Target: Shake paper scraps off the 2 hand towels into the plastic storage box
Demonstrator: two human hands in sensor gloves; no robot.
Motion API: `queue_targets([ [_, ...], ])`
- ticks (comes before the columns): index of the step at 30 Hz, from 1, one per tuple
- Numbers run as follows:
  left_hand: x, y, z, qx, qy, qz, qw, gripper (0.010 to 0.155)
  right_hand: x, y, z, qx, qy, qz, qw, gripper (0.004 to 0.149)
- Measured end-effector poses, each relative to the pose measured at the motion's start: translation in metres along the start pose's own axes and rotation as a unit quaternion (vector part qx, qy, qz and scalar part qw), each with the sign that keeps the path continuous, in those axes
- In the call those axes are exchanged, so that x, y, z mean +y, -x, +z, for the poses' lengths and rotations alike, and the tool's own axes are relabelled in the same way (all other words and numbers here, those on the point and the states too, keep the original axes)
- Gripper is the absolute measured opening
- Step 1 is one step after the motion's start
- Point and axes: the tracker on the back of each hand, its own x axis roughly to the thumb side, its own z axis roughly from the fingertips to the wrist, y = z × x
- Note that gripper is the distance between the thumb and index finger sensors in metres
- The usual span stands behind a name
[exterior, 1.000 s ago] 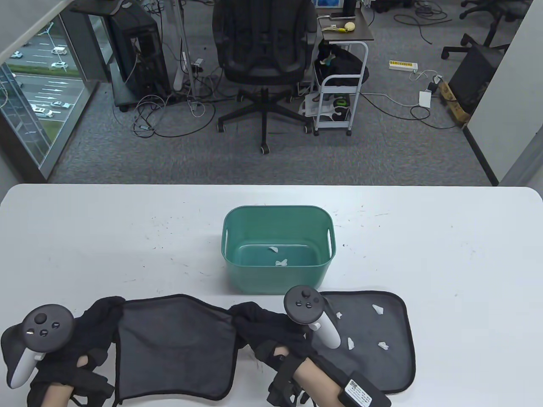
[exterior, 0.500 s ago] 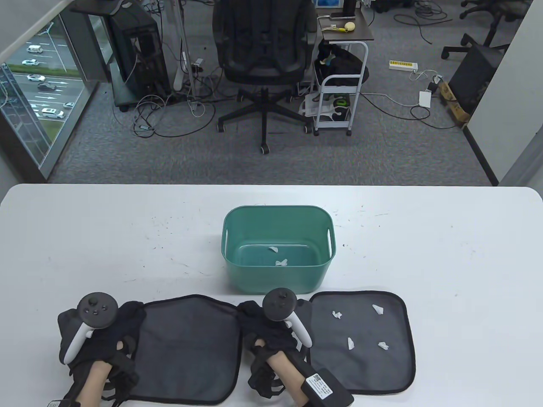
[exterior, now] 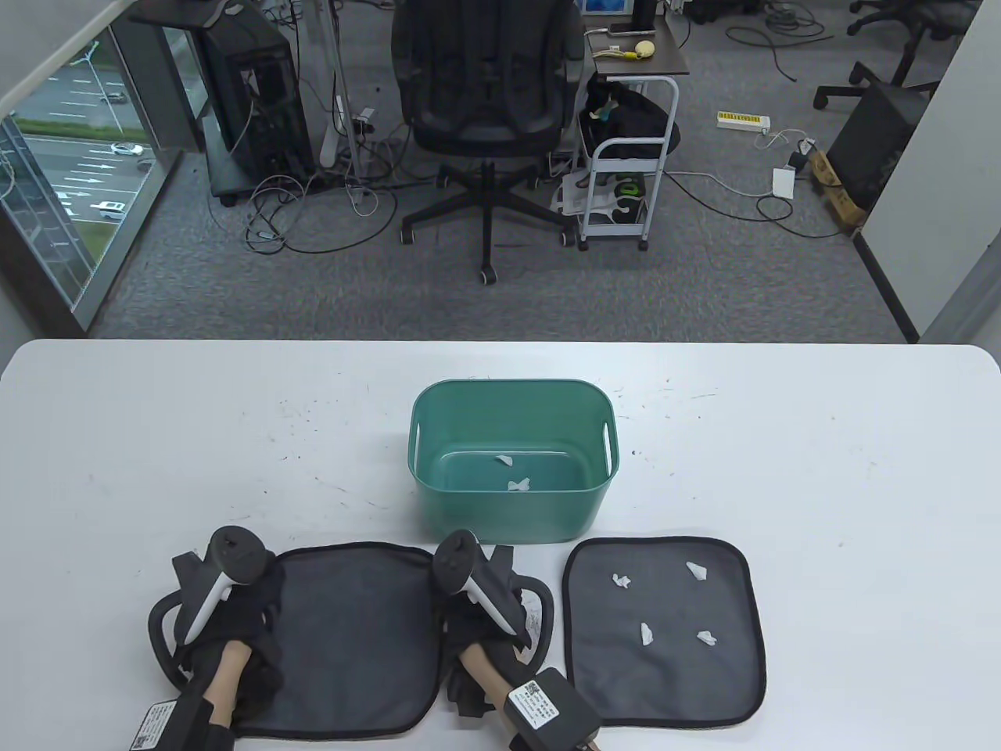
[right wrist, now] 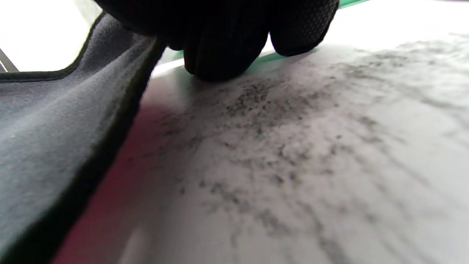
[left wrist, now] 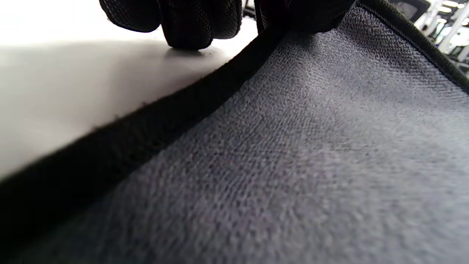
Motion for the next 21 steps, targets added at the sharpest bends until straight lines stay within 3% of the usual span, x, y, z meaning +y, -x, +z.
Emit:
queue_targets([
  [9,-0.007,0.002,-0.003,0.003,0.009,-0.025,1.0,0.048,0.002,0.0,-0.002,0.02,0.001,0.008,1.0,0.046],
  [21,0.013,0.025,0.003,-0.003,0.001,0.079,0.997,0.059,-0.008,0.013,0.004,0.006,-0.012,-0.021,1.0,0.047],
])
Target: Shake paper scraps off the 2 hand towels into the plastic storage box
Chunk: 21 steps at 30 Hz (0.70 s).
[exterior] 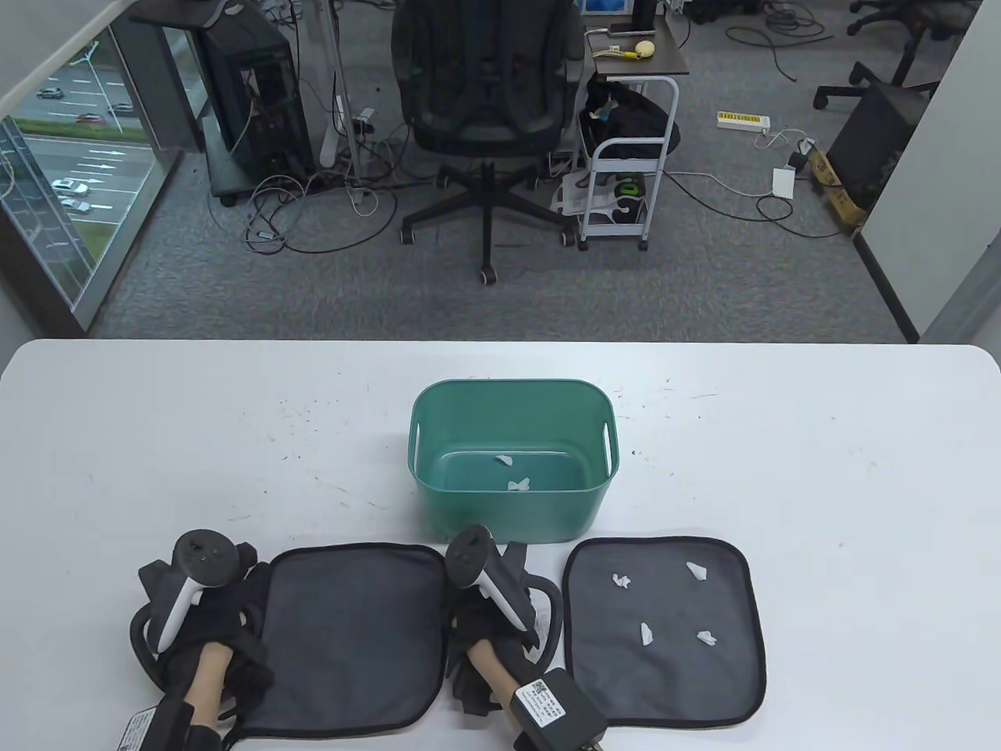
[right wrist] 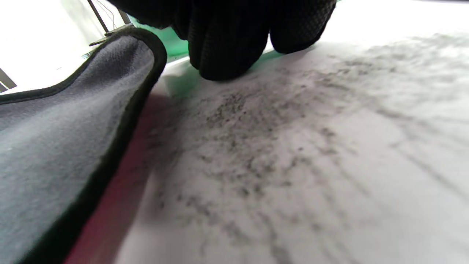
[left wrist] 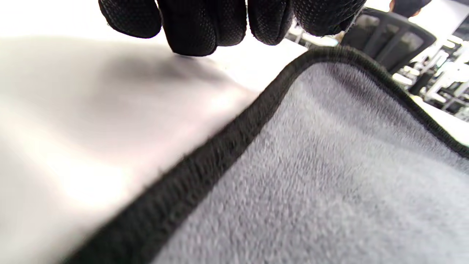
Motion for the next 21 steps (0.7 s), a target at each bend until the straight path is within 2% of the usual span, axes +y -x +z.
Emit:
queue_targets([
  [6,0.018,-0.008,0.017,-0.041,-0.027,0.004,0.999,0.063,-0.007,0.008,0.016,-0.047,-0.023,-0.023,0.998,0.052],
  [12,0.024,-0.036,0.042,-0.113,-0.032,-0.008,0.993,0.066,-0.024,0.021,0.04,-0.1,-0.064,-0.08,0.99,0.057],
  [19,0.019,-0.089,0.08,-0.214,-0.036,-0.025,0.976,0.07,-0.053,0.039,0.072,-0.162,-0.047,-0.102,0.98,0.061],
  [21,0.015,-0.107,0.092,-0.242,-0.032,-0.026,0.969,0.07,-0.066,0.046,0.08,-0.169,-0.02,-0.096,0.981,0.061],
])
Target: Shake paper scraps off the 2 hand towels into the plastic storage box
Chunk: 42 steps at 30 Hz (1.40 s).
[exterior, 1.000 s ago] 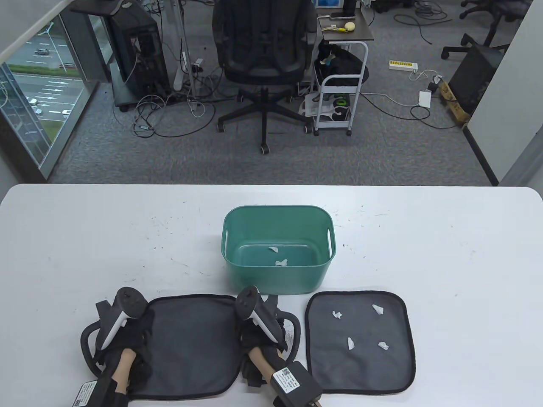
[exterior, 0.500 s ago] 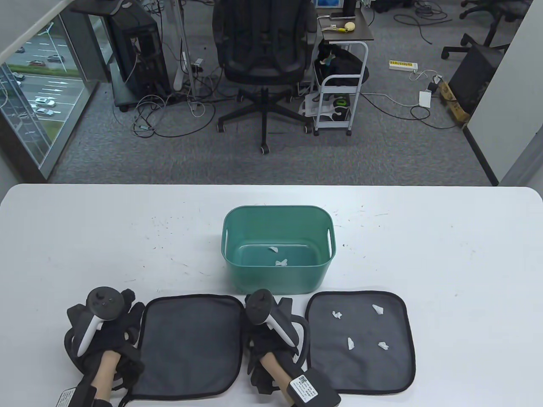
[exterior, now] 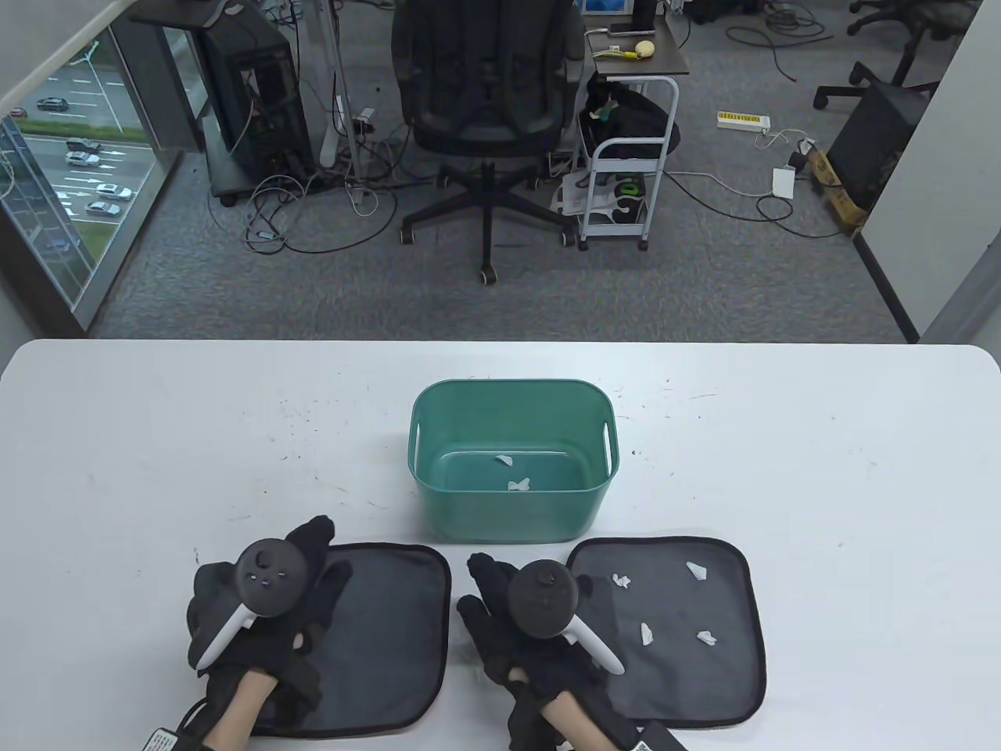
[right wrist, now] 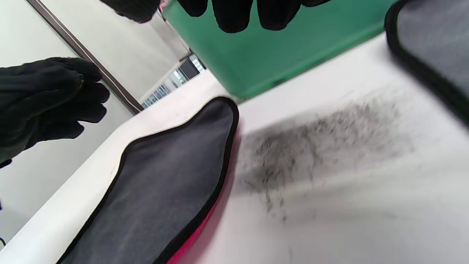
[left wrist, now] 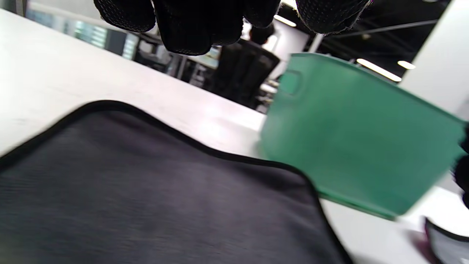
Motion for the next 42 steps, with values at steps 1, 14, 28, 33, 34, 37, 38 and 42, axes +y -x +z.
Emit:
queue_targets([
  [1,-0.001,-0.007,0.001,-0.008,0.003,-0.002,1.0,0.07,-0.004,0.001,0.003,-0.002,0.008,0.005,1.0,0.061],
  [14,-0.024,-0.096,-0.007,-0.088,0.013,-0.029,0.996,0.072,-0.092,0.084,0.04,0.064,0.133,0.058,0.987,0.062],
  [28,-0.063,-0.134,-0.035,-0.09,0.053,-0.015,0.994,0.072,-0.139,0.195,0.064,0.17,0.171,0.067,0.968,0.063],
  [33,-0.078,-0.148,-0.042,-0.094,0.069,-0.01,0.993,0.072,-0.142,0.227,0.059,0.202,0.159,0.052,0.965,0.063],
  [34,-0.08,-0.151,-0.044,-0.094,0.071,-0.013,0.993,0.072,-0.142,0.232,0.058,0.207,0.156,0.047,0.965,0.063],
  [37,-0.09,-0.159,-0.05,-0.09,0.082,-0.019,0.992,0.072,-0.139,0.251,0.054,0.223,0.143,0.027,0.964,0.063],
  [38,-0.093,-0.161,-0.052,-0.089,0.087,-0.02,0.992,0.072,-0.139,0.255,0.053,0.227,0.14,0.022,0.964,0.063],
  [42,-0.112,-0.17,-0.061,-0.077,0.109,-0.019,0.991,0.072,-0.131,0.275,0.049,0.231,0.129,-0.008,0.964,0.063],
])
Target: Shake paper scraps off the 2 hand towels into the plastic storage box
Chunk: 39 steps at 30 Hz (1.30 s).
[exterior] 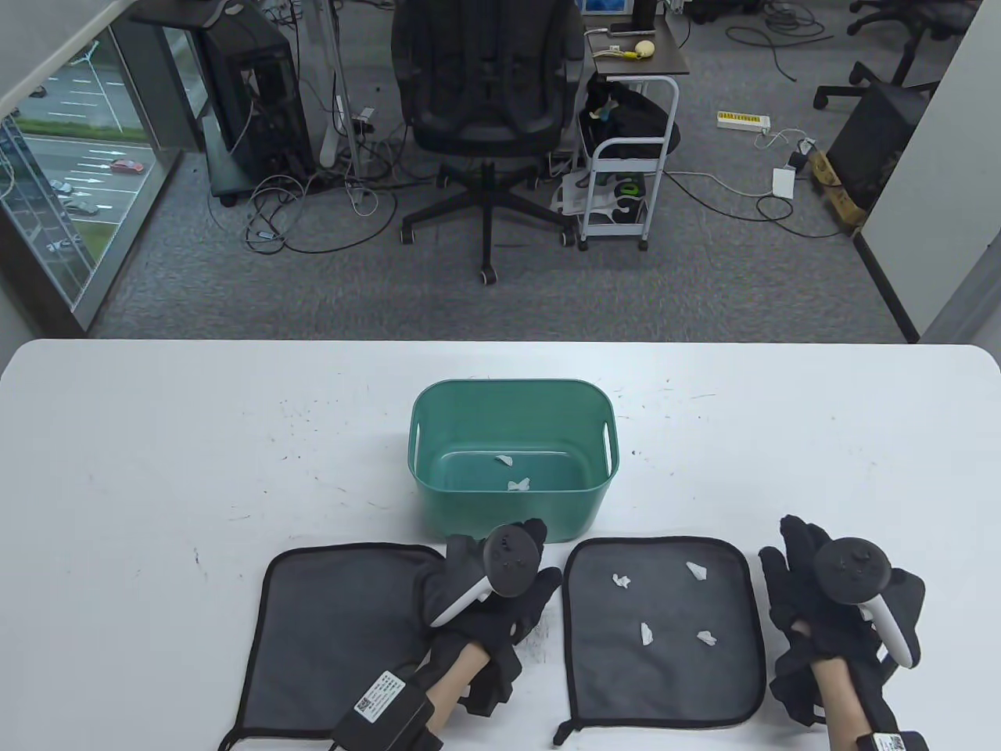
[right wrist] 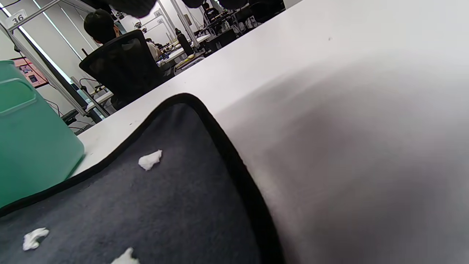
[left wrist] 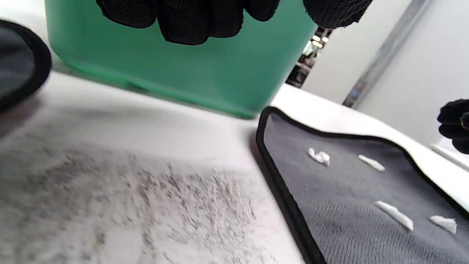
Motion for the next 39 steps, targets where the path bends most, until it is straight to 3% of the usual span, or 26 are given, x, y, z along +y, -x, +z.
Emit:
queue_targets([
  [11,-0.042,-0.005,-0.031,0.04,0.049,-0.003,0.998,0.071,0.023,0.012,-0.008,-0.014,-0.059,-0.008,0.998,0.062],
  [19,-0.051,-0.01,-0.036,0.066,0.046,-0.012,0.997,0.071,0.032,0.01,-0.011,-0.014,-0.075,-0.003,0.997,0.063],
  [30,-0.064,-0.023,-0.043,0.103,0.084,-0.049,0.99,0.073,0.034,0.011,-0.013,0.006,-0.071,0.012,0.997,0.063],
  [39,-0.065,-0.025,-0.042,0.105,0.087,-0.047,0.99,0.072,0.039,0.013,-0.018,0.014,-0.119,-0.018,0.993,0.065],
])
